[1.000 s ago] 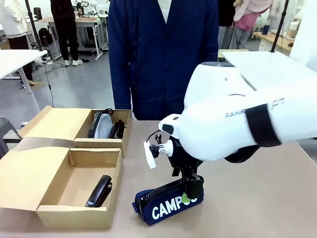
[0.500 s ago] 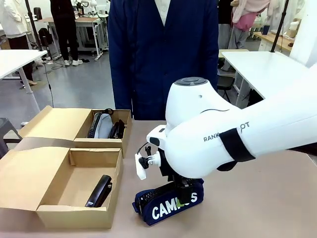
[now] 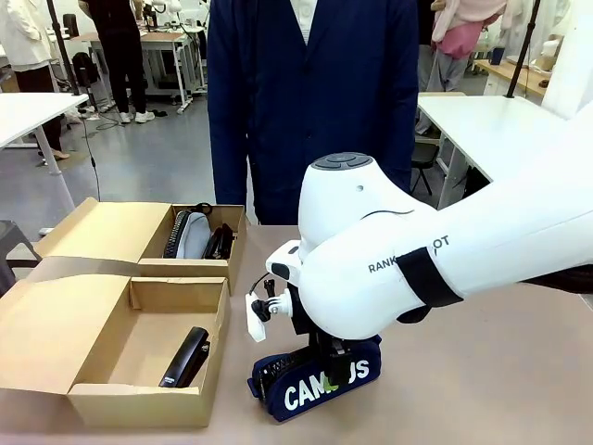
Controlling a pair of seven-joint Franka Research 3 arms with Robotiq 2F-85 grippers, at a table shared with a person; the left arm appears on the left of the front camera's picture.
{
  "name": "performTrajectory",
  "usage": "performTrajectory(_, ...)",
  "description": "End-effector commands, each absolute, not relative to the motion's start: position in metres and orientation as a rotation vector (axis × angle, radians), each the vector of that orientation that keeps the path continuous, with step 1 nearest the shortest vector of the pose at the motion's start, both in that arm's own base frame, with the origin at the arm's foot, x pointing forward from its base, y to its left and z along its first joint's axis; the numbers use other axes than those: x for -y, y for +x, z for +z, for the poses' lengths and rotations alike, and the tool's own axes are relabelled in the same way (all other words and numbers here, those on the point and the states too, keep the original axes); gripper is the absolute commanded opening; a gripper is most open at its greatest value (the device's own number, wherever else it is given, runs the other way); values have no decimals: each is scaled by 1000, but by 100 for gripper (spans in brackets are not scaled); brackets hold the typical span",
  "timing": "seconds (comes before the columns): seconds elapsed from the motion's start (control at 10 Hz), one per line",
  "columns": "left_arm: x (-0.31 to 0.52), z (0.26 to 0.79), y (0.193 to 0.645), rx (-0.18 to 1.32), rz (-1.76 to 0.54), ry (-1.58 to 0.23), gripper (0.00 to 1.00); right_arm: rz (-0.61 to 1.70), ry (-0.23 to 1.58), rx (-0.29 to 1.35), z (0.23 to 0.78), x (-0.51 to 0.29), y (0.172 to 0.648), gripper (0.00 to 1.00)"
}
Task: Place items inside the box.
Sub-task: Pick up a Pencil pouch or Stapler and place it inside the Mailer Box closest to the robot.
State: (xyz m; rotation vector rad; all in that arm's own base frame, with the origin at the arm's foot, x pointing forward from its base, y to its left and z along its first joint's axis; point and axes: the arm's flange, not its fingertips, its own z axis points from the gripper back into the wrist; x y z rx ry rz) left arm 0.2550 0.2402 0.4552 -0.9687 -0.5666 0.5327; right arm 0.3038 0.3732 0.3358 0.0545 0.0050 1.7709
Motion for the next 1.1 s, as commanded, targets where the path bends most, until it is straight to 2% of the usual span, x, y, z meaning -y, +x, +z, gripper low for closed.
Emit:
performTrajectory(0.0, -239, 454, 254, 592, 514, -986, 100, 1747, 51, -10, 337, -381, 302, 42)
performTrajectory(0.1, -239, 454, 254, 592, 514, -986, 100, 1745, 46, -11, 337, -381, 302, 0)
performTrajectory(0.2, -239, 454, 254, 592, 514, -986, 100, 1745, 42, -15, 338, -380, 301, 36)
performTrajectory(0.3, -239, 454, 254, 592, 514, -986, 100, 1745, 41, -18, 338, -380, 301, 0)
performTrajectory(1.0, -239, 454, 254, 592, 514, -986, 100, 1655, 119, -52, 362, -364, 296, 0)
